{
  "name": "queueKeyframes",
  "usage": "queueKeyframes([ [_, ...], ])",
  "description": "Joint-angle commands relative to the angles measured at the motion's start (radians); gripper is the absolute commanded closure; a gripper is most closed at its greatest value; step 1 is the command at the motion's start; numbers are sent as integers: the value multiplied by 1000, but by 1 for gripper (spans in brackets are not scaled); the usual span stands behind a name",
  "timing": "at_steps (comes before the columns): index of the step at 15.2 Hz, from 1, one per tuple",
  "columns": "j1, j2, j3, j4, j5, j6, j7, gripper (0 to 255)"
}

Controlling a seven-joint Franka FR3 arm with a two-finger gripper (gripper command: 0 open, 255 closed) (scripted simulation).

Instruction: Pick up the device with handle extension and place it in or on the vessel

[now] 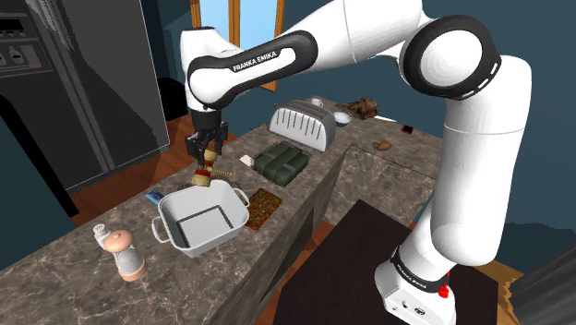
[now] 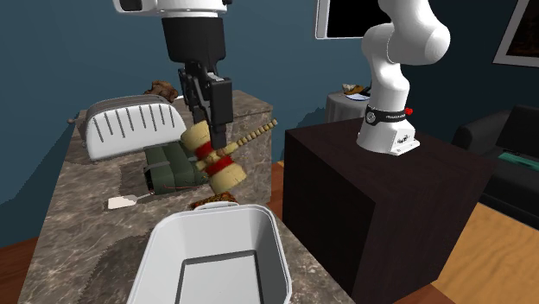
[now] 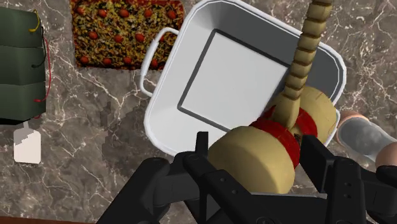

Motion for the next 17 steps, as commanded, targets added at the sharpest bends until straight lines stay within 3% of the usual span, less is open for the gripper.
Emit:
queueKeyframes([
  [1,-1,6,-1,-16,-3,22,-1,255],
  [17,11,112,-20,-87,-39,196,20,255],
])
